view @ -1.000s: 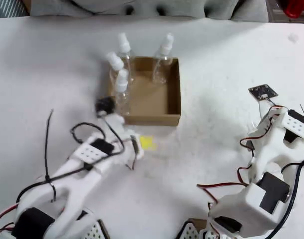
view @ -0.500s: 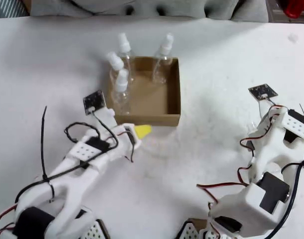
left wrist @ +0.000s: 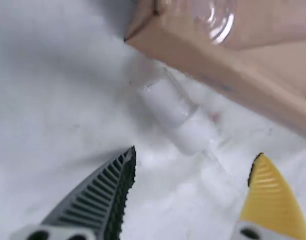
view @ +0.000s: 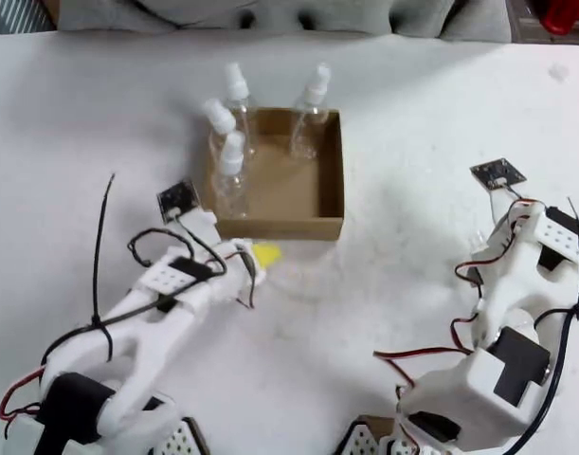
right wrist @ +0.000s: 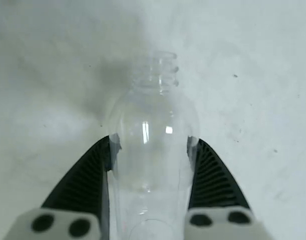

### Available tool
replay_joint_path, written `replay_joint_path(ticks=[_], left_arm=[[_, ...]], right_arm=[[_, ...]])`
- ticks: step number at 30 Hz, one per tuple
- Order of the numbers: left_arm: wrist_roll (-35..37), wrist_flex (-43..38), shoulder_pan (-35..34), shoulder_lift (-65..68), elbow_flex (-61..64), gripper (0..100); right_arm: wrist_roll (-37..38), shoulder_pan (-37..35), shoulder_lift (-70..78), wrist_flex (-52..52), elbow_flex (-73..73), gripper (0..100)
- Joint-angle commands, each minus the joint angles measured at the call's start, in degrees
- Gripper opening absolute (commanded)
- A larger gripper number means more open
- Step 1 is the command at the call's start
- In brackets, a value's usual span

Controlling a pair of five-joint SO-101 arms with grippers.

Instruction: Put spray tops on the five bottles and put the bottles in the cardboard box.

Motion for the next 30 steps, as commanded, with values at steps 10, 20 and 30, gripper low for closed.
replay_joint_path(ticks=[10,20,30], left_arm=[[1.1,-0.7,-0.9,0.0,-3.4,34],[1.1,-0.7,-3.5,0.0,-3.7,34],[1.1,-0.6,-5.3,6.8,-8.0,24]], right_arm=[[0.2,-1.5,-2.9,-0.2,-2.7,1.6],[0.2,-2.1,-2.9,-0.1,-2.7,1.6],[0.2,-2.2,-2.9,0.8,-2.5,1.6]])
